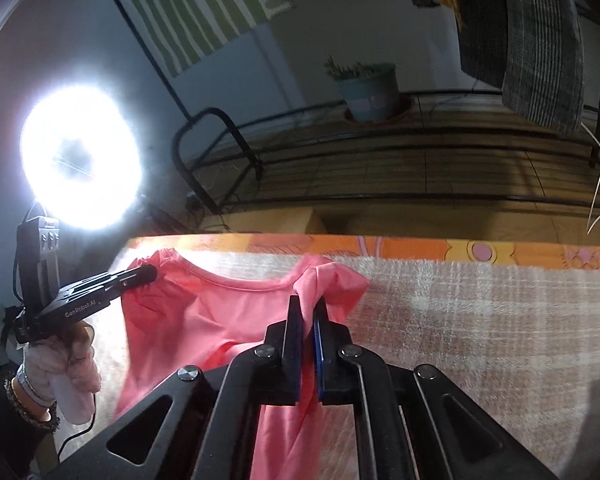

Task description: Fold small clothes

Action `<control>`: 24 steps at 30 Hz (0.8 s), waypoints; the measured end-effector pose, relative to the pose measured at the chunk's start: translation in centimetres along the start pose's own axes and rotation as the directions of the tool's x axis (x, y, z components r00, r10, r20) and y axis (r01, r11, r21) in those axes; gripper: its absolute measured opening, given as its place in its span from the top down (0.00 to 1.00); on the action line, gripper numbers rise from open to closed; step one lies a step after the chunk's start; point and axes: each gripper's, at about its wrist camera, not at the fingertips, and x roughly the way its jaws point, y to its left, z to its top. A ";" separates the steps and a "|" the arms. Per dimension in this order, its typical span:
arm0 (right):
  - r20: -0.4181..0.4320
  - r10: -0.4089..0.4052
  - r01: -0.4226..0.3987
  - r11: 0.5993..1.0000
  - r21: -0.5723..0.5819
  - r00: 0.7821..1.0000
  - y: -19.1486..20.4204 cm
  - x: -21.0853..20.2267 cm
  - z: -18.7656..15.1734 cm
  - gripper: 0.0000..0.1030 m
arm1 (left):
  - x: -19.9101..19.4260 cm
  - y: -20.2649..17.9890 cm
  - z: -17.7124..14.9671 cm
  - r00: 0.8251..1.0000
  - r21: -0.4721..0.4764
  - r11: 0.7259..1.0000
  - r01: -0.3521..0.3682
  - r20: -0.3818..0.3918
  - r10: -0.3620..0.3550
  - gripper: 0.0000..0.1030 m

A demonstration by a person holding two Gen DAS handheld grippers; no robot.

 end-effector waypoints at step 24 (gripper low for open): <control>0.023 0.050 -0.045 0.982 -0.186 0.998 11.7 -18.1 -13.5 0.98 | -20.5 -6.3 -14.9 0.998 0.120 0.992 0.045 0.045 -0.051 0.97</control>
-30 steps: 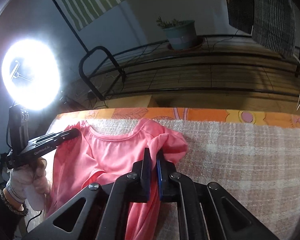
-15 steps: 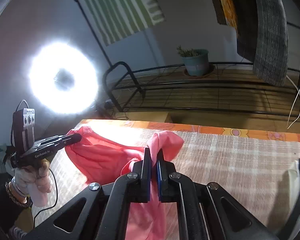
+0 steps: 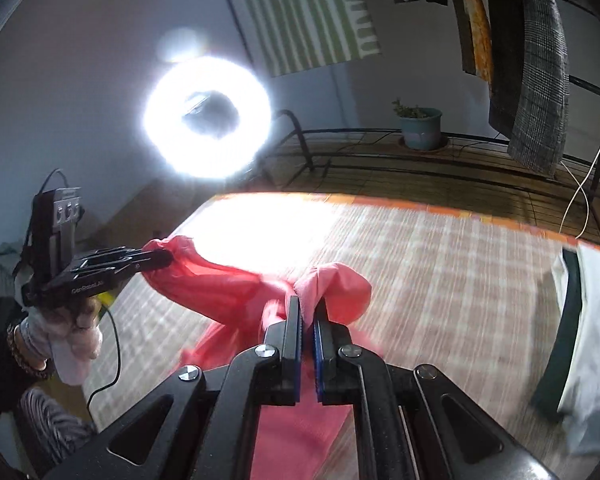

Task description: Fold small clothes

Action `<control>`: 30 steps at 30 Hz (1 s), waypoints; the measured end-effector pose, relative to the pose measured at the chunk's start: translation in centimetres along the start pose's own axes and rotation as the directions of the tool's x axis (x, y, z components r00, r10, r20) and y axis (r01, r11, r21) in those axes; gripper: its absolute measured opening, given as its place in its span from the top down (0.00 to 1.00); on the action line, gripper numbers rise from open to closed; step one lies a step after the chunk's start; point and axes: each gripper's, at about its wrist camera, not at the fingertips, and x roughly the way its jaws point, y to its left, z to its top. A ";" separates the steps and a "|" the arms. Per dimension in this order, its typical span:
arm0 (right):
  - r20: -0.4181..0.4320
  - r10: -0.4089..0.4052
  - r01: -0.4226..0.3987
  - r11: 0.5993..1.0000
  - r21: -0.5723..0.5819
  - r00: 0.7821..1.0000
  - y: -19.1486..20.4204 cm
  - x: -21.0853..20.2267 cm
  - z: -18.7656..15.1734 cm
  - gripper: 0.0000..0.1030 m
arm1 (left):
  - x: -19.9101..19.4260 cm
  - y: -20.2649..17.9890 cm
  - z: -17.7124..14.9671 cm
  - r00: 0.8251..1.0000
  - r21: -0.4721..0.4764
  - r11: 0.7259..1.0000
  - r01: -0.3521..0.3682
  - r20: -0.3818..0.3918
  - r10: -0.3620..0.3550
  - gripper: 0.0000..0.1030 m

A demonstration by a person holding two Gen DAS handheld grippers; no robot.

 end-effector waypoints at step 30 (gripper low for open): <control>-0.156 -0.190 0.159 0.968 -0.192 0.969 5.4 2.7 -9.9 0.49 | -1.3 -4.6 -13.3 0.978 0.295 0.951 -0.095 -0.148 0.144 0.66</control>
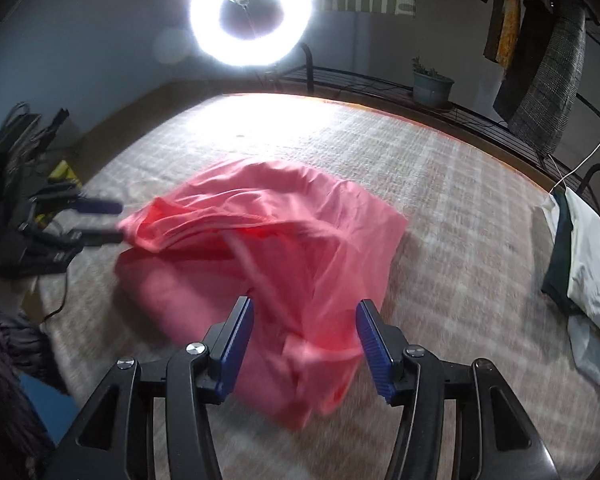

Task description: Fold small clothes

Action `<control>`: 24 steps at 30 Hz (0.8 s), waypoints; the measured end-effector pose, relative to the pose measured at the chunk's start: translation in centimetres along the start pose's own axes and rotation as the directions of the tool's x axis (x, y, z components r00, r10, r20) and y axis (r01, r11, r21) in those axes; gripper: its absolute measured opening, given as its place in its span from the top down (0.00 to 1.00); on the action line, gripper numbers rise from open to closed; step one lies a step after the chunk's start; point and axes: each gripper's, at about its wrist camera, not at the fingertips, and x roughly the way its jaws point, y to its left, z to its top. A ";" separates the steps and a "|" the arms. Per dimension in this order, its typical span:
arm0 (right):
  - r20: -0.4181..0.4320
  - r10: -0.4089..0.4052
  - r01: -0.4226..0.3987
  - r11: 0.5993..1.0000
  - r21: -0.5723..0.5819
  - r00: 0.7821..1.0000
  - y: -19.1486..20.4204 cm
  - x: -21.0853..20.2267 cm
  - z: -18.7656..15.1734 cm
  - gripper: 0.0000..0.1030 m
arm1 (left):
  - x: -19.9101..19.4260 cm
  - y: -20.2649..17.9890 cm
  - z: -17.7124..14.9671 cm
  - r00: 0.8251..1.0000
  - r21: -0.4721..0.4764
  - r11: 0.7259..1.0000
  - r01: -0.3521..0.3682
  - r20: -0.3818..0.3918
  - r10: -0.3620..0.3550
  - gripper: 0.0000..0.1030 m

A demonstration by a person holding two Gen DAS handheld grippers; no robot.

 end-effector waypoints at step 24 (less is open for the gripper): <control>0.002 0.063 -0.063 0.998 0.014 0.998 0.8 -7.6 -7.4 0.69 | -3.9 2.0 -4.1 0.994 -0.090 0.990 0.110 0.017 -0.109 1.00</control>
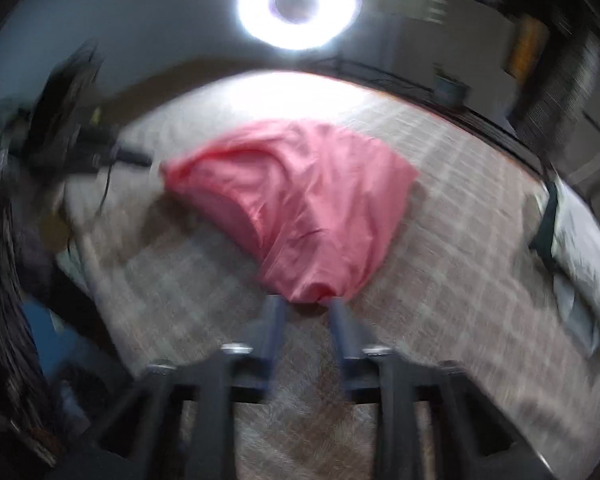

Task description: Fold small clothes

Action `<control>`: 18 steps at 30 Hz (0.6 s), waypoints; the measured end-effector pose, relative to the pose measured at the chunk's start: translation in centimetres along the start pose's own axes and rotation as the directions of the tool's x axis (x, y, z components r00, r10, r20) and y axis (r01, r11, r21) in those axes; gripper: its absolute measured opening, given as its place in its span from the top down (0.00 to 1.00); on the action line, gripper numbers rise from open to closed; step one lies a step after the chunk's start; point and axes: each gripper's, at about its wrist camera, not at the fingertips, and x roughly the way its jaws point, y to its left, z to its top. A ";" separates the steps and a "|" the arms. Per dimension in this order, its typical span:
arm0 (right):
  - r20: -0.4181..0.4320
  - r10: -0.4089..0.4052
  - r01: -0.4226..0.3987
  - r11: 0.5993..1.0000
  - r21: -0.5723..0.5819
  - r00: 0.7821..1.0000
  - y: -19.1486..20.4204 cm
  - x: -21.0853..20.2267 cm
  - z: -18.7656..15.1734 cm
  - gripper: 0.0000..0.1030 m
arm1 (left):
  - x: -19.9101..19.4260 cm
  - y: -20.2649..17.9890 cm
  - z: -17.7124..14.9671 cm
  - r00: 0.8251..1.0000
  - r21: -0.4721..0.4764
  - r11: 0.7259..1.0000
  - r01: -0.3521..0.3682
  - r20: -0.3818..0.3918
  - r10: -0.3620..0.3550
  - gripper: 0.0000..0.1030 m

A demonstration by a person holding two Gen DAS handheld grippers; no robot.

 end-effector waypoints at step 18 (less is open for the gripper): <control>0.146 0.249 -0.288 0.814 0.504 0.958 -6.0 2.9 0.5 1.00 | 1.4 0.9 0.9 0.982 -0.237 0.956 0.175 -0.029 -0.187 1.00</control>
